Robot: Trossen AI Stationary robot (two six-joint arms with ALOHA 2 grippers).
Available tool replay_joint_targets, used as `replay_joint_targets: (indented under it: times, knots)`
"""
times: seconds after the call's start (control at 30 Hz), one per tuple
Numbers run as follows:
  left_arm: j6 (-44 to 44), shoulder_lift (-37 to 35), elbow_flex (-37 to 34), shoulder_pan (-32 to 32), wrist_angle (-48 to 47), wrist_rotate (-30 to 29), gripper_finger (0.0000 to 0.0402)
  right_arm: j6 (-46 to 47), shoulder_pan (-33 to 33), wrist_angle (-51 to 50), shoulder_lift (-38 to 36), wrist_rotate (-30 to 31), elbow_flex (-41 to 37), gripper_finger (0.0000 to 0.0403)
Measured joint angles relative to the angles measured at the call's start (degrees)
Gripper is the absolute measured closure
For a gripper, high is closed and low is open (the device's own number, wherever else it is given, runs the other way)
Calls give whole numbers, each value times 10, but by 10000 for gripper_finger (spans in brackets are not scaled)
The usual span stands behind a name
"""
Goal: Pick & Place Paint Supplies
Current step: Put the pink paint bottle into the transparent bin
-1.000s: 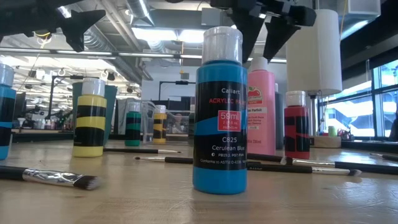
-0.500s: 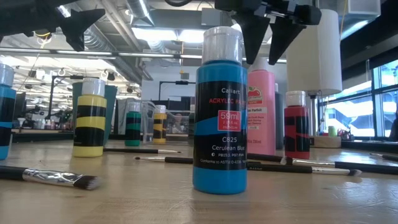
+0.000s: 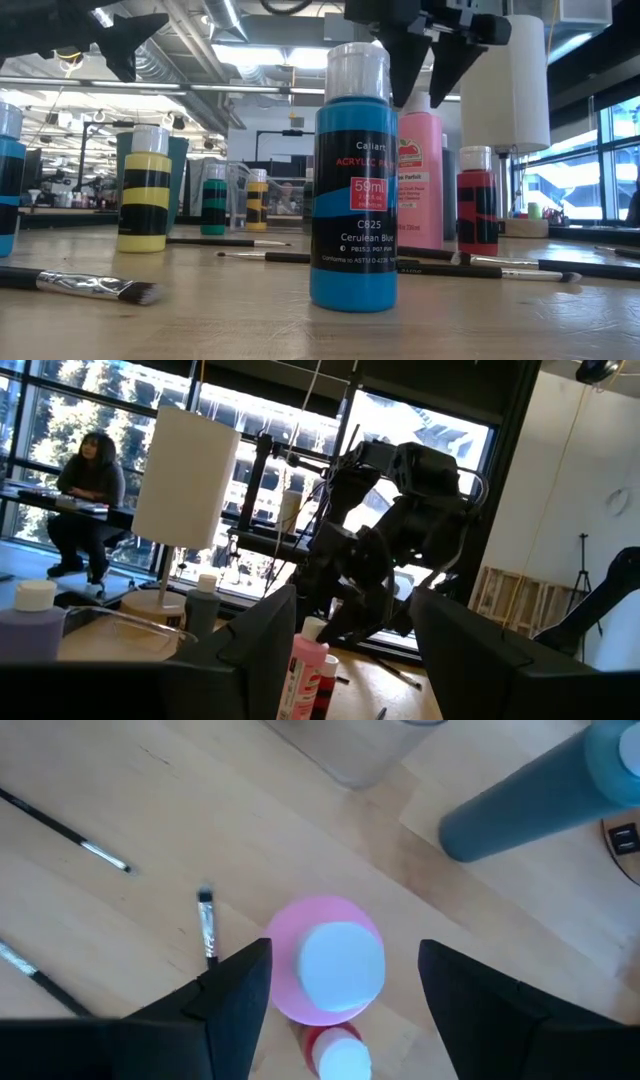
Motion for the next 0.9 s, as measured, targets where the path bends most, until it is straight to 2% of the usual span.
replay_joint_targets:
  times: [0.43, 0.67, 0.9]
  knots:
    - [1, 0, 0, 0, 0, 0, 206, -6, 0, 10, 0, 2, -13, 151]
    - [1, 0, 0, 0, 0, 0, 206, -6, 0, 15, 0, -6, -13, 193]
    - [0, 0, 0, 0, 0, 0, 206, -10, 0, 16, 0, -12, -13, 255]
